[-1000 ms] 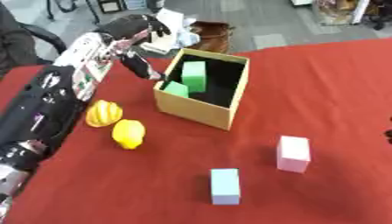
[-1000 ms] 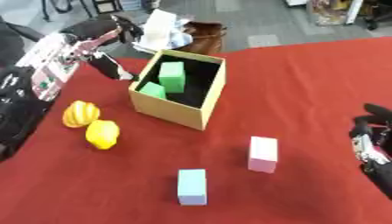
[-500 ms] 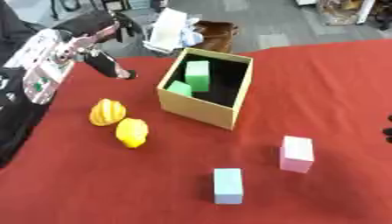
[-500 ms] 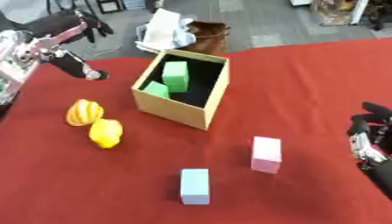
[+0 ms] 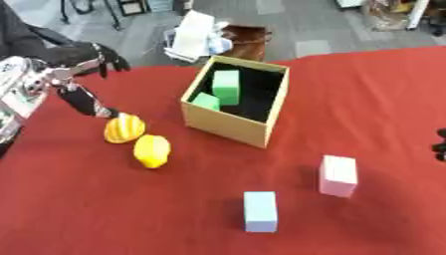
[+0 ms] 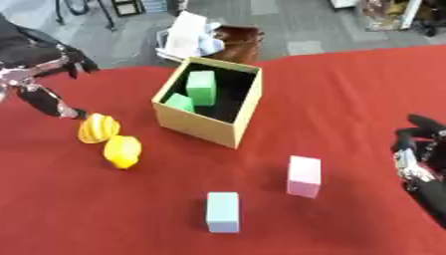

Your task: Pick up objects on the table and place them in the box.

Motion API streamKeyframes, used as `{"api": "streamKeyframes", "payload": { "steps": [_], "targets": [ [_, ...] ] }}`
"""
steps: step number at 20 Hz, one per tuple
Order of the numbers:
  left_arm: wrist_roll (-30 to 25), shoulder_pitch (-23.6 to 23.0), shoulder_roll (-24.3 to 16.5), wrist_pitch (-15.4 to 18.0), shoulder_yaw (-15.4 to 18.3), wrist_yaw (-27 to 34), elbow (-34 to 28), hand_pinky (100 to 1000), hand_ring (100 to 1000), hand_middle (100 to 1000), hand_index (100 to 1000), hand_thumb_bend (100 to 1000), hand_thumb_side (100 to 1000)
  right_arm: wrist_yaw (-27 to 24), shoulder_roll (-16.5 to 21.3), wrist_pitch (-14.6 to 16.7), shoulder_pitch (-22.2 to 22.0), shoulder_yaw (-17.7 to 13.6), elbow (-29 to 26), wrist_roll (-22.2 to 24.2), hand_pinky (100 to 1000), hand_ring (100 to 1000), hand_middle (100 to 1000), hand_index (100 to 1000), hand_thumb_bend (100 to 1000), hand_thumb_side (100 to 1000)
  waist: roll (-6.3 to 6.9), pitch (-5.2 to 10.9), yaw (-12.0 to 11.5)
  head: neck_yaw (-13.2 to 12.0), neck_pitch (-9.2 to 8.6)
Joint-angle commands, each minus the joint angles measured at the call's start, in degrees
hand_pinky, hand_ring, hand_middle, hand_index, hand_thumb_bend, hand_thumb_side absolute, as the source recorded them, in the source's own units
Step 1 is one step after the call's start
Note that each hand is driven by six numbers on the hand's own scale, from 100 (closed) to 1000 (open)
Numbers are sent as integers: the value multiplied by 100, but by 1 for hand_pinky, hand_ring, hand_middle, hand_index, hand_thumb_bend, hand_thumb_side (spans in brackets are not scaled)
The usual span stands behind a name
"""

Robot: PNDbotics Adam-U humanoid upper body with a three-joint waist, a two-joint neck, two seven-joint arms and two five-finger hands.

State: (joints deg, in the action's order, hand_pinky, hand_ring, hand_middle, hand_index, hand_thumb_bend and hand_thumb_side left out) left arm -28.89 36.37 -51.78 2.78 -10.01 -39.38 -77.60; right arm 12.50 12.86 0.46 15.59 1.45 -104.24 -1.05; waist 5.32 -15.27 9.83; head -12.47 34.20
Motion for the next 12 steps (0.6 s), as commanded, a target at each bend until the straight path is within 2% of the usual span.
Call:
{"api": "streamKeyframes", "payload": {
  "steps": [1, 12],
  "targets": [
    [-21, 116, -39, -38, 1, -216, 323, 690, 625, 695, 831, 561, 100, 20, 82, -5, 40, -19, -84, -11, 627, 636, 672, 857, 100, 540, -90, 191, -13, 1, -12],
    [230, 533, 631, 11, -48, -772, 1522, 669, 603, 668, 809, 550, 100, -2, 57, -1, 38, -1, -79, 9, 628, 638, 672, 857, 100, 541, -157, 190, -6, -29, 17]
  ]
}}
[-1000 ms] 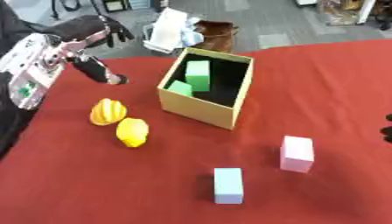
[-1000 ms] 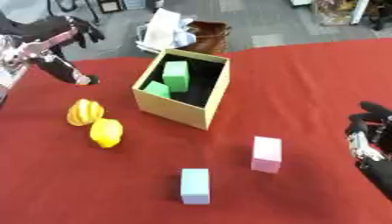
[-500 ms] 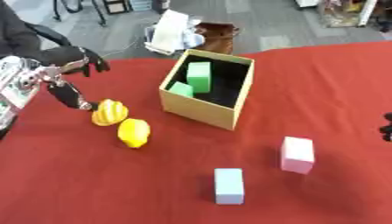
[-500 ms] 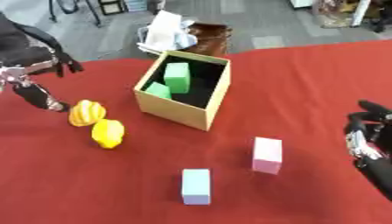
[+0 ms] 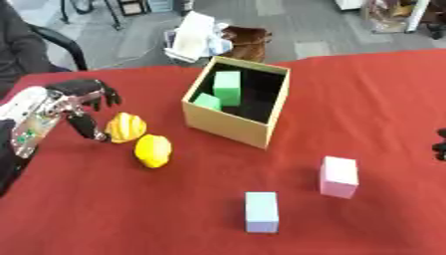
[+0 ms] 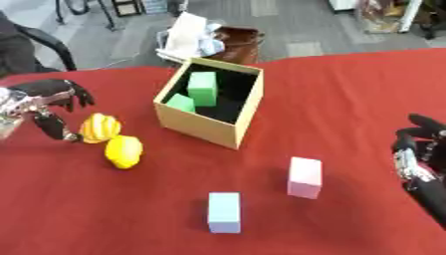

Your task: Pick up objects on the table and place them in the box.

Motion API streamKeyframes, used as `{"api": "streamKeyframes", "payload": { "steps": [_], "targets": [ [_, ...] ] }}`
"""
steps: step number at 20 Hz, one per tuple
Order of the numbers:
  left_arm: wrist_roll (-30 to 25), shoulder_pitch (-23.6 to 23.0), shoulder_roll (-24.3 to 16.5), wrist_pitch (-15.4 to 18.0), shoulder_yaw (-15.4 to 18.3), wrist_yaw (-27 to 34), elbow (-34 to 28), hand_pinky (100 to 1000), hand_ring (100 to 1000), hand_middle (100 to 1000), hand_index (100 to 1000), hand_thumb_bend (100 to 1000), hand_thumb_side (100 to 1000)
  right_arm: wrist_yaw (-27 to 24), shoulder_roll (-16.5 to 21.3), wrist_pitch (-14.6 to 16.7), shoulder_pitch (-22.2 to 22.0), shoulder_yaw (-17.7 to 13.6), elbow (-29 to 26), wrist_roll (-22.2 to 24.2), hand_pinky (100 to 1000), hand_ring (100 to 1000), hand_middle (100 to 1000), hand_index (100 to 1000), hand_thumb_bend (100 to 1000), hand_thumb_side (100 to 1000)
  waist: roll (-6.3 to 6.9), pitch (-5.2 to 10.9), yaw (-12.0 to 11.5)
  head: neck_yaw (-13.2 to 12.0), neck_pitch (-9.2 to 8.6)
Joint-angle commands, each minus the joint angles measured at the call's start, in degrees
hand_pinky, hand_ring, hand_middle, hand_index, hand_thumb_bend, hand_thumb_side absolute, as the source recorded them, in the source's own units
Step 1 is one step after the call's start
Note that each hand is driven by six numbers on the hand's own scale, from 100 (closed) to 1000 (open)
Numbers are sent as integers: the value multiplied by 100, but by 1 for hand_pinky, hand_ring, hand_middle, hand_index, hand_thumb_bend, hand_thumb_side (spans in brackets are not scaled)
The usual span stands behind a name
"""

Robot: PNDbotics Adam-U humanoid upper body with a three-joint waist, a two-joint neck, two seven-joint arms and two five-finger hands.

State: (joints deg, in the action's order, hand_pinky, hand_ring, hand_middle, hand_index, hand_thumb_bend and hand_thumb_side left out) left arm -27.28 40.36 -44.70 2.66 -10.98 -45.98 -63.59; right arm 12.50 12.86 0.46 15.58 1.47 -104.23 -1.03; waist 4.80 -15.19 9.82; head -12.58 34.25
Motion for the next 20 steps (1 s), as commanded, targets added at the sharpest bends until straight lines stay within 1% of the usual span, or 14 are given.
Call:
{"api": "streamKeyframes", "payload": {
  "steps": [1, 2, 3, 5, 8, 12, 13, 15, 16, 20],
  "targets": [
    [89, 145, -64, 41, 52, -135, 160, 669, 603, 668, 809, 550, 100, -2, 56, -1, 39, -3, -80, 7, 628, 638, 672, 857, 100, 541, -106, 182, -6, -19, 12],
    [103, 152, -56, 56, 54, -150, 186, 669, 603, 668, 809, 550, 100, -2, 56, -1, 38, -4, -80, 7, 628, 638, 672, 857, 100, 541, -106, 183, -6, -18, 13],
    [133, 172, -11, 40, 63, -183, 238, 628, 559, 613, 764, 505, 100, -5, 50, 0, 40, -1, -80, 9, 628, 639, 672, 857, 100, 543, -114, 180, 9, -30, 11],
    [252, 242, 140, -22, 60, -315, 381, 615, 544, 594, 748, 484, 100, -8, 43, 1, 42, 2, -80, 13, 628, 639, 672, 857, 100, 543, -120, 181, 22, -38, 14],
    [392, 286, 227, -11, 53, -451, 503, 615, 544, 594, 748, 484, 100, -10, 39, 3, 42, 1, -82, 14, 628, 639, 672, 857, 100, 543, -122, 182, 24, -39, 17],
    [446, 296, 245, 22, 57, -494, 558, 615, 544, 594, 748, 484, 100, -10, 39, 3, 42, 1, -82, 14, 628, 639, 672, 857, 100, 543, -122, 182, 24, -39, 17],
    [460, 306, 245, 24, 67, -493, 552, 468, 349, 360, 529, 290, 100, -11, 38, 2, 39, 0, -81, 13, 628, 640, 672, 857, 100, 547, -123, 189, 27, -42, 20],
    [592, 440, 236, 10, 210, -427, 356, 445, 317, 319, 490, 285, 100, -12, 35, 0, 28, -9, -80, 5, 628, 640, 672, 857, 100, 547, -118, 203, 30, -43, 20],
    [683, 494, 219, 12, 247, -378, 211, 444, 315, 315, 487, 285, 100, -12, 36, 0, 26, -11, -80, 1, 628, 640, 672, 857, 100, 547, -115, 205, 27, -42, 20],
    [998, 606, 80, -10, 169, -215, -376, 450, 315, 314, 486, 290, 100, -12, 38, 1, 21, -5, -79, 7, 628, 641, 672, 857, 100, 549, -98, 218, 29, -57, 27]
  ]
}}
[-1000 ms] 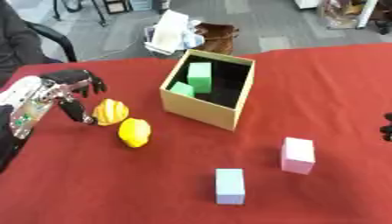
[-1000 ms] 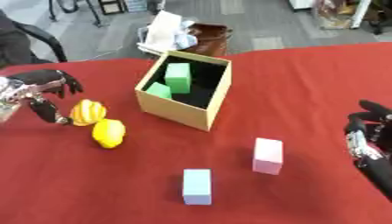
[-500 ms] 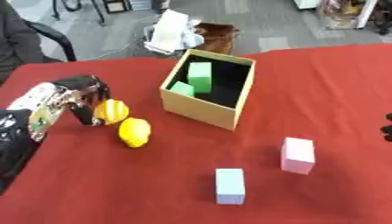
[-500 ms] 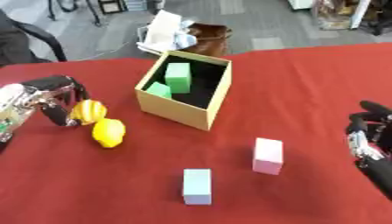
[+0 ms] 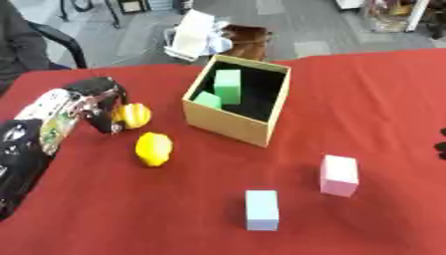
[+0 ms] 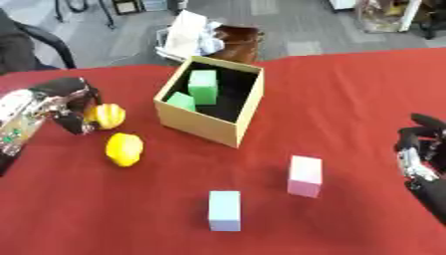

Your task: Pick up objects on the table and place them in the box.

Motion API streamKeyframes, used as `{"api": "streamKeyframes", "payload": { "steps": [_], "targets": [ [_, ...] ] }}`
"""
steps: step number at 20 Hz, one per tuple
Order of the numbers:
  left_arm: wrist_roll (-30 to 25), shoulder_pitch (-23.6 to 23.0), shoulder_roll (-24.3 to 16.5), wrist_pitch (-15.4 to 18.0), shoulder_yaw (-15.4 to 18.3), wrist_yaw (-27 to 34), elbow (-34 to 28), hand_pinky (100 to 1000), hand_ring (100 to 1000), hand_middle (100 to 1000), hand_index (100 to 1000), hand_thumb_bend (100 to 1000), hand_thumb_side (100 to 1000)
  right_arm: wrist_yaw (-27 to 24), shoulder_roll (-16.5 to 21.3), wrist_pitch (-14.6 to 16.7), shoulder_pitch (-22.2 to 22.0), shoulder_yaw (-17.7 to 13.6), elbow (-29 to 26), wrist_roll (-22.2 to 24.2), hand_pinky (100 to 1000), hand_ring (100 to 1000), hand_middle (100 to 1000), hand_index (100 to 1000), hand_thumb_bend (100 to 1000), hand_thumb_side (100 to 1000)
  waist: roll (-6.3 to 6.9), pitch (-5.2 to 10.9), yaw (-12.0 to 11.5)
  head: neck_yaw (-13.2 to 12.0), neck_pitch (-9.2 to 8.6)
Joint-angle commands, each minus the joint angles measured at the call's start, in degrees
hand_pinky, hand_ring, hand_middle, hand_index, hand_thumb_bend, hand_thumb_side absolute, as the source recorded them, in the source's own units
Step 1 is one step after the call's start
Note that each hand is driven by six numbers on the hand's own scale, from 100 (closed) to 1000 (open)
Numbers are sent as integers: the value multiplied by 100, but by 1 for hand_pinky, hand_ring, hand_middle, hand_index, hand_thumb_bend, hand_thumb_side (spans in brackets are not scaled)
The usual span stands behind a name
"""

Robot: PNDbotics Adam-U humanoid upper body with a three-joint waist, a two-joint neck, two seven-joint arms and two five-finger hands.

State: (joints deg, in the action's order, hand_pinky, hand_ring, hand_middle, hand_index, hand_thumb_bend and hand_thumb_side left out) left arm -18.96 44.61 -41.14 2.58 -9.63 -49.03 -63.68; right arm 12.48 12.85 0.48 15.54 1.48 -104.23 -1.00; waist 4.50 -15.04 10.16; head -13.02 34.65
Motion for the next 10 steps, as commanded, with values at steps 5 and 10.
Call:
{"api": "streamKeyframes", "payload": {
  "steps": [5, 10],
  "targets": [
    [112, 609, -245, -41, -102, 173, -872, 461, 323, 323, 496, 302, 100, -13, 43, 2, 8, 9, -75, 17, 628, 641, 671, 857, 100, 551, -41, 233, 8, -24, 11],
    [44, 1052, 13, -7, -241, -52, -823, 464, 327, 328, 500, 306, 100, -13, 37, 6, -4, 19, -68, 33, 628, 641, 671, 857, 100, 551, -37, 254, 30, -7, 26]
  ]
}}
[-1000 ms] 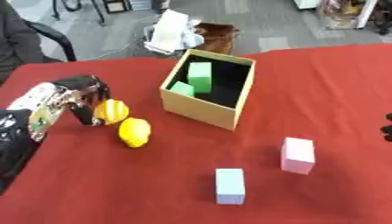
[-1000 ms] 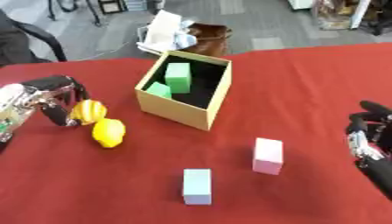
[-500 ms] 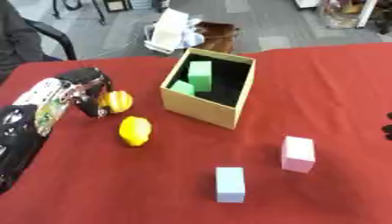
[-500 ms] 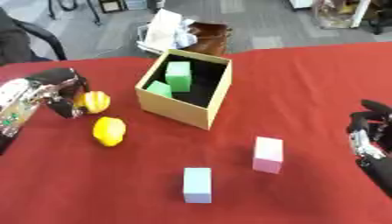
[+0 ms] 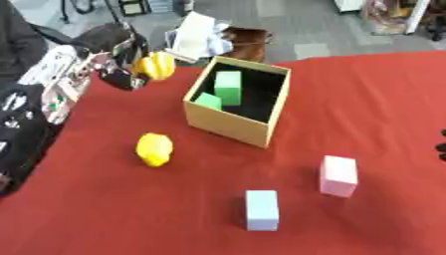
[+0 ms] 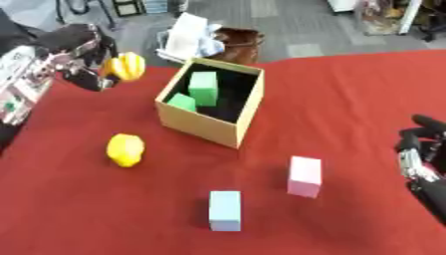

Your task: Pick up objects on the table and place them in the box.

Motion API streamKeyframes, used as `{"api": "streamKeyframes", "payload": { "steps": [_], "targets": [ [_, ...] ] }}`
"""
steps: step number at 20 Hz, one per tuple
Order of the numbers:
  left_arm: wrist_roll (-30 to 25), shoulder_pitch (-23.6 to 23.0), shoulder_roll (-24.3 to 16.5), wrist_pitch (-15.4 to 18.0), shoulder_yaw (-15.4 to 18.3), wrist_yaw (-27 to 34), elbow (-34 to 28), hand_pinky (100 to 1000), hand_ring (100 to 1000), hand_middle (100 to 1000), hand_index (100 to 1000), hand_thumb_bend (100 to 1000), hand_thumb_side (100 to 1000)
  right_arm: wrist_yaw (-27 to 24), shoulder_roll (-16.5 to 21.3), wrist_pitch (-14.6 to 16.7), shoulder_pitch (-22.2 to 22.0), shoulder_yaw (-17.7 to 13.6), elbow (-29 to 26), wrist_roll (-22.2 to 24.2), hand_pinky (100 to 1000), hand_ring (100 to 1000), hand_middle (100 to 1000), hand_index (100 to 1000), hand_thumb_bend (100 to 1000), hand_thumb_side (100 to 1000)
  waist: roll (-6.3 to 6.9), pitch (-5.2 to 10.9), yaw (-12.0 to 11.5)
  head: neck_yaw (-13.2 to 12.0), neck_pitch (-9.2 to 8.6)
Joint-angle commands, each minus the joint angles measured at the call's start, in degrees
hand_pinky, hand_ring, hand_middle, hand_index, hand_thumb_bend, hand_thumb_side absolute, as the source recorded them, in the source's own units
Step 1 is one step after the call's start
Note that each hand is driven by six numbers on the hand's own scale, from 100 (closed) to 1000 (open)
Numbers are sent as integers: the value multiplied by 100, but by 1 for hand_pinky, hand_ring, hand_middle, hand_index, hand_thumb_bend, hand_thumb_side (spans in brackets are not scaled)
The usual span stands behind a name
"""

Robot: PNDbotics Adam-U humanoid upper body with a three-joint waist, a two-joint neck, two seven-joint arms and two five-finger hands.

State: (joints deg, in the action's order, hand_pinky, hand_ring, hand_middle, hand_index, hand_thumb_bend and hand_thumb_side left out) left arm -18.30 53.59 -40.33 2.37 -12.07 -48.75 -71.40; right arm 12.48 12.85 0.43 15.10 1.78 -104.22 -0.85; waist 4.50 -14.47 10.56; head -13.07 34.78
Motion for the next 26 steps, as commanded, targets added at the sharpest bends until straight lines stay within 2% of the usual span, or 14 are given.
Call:
{"api": "streamKeyframes", "payload": {
  "steps": [1, 2, 4, 7, 9, 10, 13, 14, 16, 17, 18, 22, 26],
  "targets": [
    [-18, 168, -58, 24, 2, -96, -35, 464, 327, 328, 500, 306, 100, -12, 37, 10, 40, -12, -69, 18, 628, 641, 671, 857, 100, 551, -37, 197, -11, -1, 13],
    [-12, 232, 3, 58, -54, -113, -54, 485, 367, 364, 528, 317, 100, -18, 21, 11, 45, 9, -67, 32, 628, 642, 671, 857, 100, 551, -49, 206, 45, -26, 37],
    [-19, 437, 230, 84, -203, -229, 88, 495, 379, 377, 543, 323, 100, -30, -4, 14, 61, 45, -62, 63, 628, 642, 671, 857, 100, 552, -50, 210, 165, -79, 51],
    [-2, 597, 665, 174, -325, -474, 418, 530, 421, 422, 592, 358, 100, -36, -12, 13, 59, 49, -57, 77, 629, 642, 671, 857, 100, 552, -53, 212, 195, -63, 61],
    [22, 625, 900, 260, -348, -613, 622, 553, 448, 452, 624, 398, 100, -37, -13, 12, 53, 45, -54, 77, 629, 642, 671, 857, 100, 551, -59, 213, 190, -49, 62],
    [7, 622, 961, 322, -367, -658, 706, 591, 486, 493, 664, 451, 100, -37, -16, 12, 53, 45, -55, 78, 629, 642, 671, 857, 100, 552, -63, 213, 190, -47, 59],
    [-141, 590, 1016, 516, -387, -715, 867, 628, 537, 552, 712, 518, 100, -37, -18, 10, 49, 40, -54, 75, 629, 642, 671, 857, 100, 552, -75, 211, 184, -38, 56],
    [-204, 572, 1006, 568, -387, -717, 897, 660, 588, 612, 759, 580, 153, -36, -18, 9, 48, 38, -53, 74, 629, 642, 671, 857, 100, 552, -78, 209, 178, -37, 54],
    [-309, 531, 947, 645, -350, -673, 894, 687, 624, 667, 794, 657, 247, -34, -17, 9, 48, 34, -53, 72, 629, 642, 671, 857, 100, 551, -86, 208, 159, -26, 48],
    [-335, 511, 911, 659, -326, -629, 865, 687, 624, 667, 794, 657, 247, -32, -16, 8, 49, 32, -53, 72, 629, 642, 671, 857, 100, 551, -89, 207, 149, -20, 45],
    [-347, 491, 869, 663, -299, -575, 819, 693, 628, 678, 808, 678, 286, -31, -15, 8, 50, 31, -53, 71, 629, 642, 671, 857, 100, 551, -92, 206, 137, -13, 42],
    [-359, 373, 564, 681, -226, -227, 382, 681, 587, 623, 790, 648, 258, -21, -8, 5, 53, 14, -52, 59, 629, 642, 671, 858, 100, 551, -94, 200, 82, 20, 36],
    [-460, 123, 21, 894, -203, 157, -232, 661, 560, 601, 777, 632, 240, -5, 16, -1, 51, -13, -51, 33, 629, 642, 671, 858, 100, 551, -75, 197, 4, 86, 32]
  ]
}}
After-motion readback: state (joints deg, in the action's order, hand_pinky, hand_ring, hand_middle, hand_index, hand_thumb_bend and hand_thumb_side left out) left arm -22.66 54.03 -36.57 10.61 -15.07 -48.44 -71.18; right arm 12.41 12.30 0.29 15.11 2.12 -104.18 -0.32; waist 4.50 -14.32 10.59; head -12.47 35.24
